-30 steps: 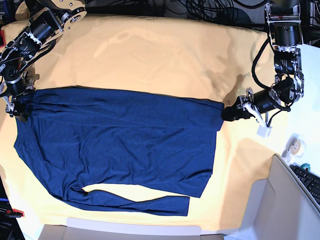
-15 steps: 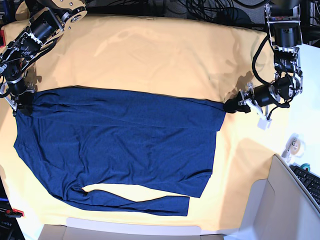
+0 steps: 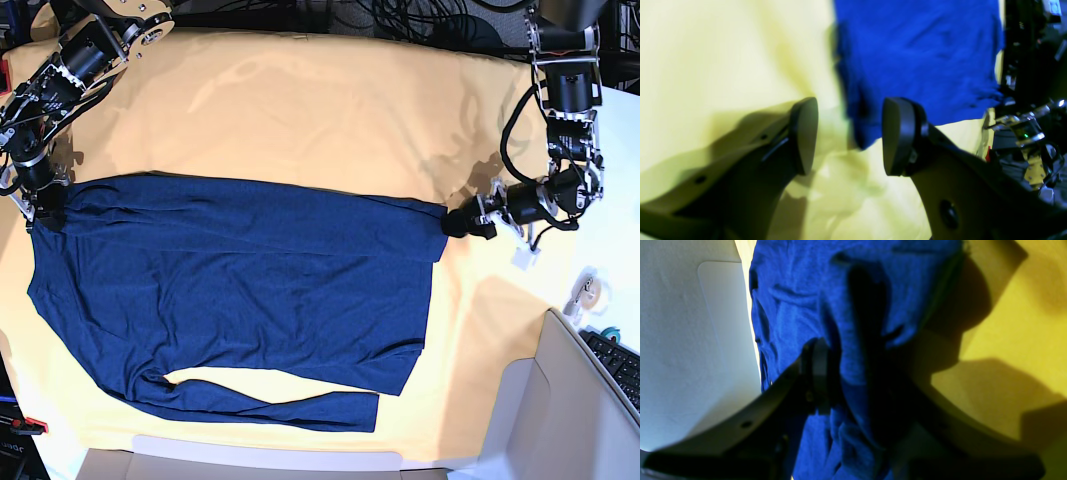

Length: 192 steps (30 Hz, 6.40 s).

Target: Fold the T-shirt properly

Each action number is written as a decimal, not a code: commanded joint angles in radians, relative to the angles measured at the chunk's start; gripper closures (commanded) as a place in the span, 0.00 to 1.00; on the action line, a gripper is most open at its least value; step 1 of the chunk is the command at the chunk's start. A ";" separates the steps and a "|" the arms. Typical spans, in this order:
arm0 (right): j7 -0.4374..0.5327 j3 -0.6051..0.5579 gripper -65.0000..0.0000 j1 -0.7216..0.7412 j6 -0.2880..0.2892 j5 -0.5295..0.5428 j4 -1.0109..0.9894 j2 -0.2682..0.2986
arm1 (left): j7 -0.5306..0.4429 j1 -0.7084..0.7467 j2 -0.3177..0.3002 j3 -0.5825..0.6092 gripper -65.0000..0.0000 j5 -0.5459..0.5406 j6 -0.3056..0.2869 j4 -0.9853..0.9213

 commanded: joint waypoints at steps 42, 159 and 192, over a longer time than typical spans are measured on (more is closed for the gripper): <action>-0.094 -0.002 1.00 -0.130 -0.005 0.000 0.134 0.005 | 0.080 0.106 0.043 -0.034 1.00 0.057 -0.006 0.309; -0.245 0.086 0.61 -0.911 0.162 0.383 0.331 0.022 | 0.139 0.729 0.045 -0.450 0.69 0.057 -0.009 0.701; -0.278 -0.005 0.62 -0.286 0.622 0.073 0.461 0.392 | 0.211 0.496 0.046 -0.542 0.67 0.061 -0.009 0.894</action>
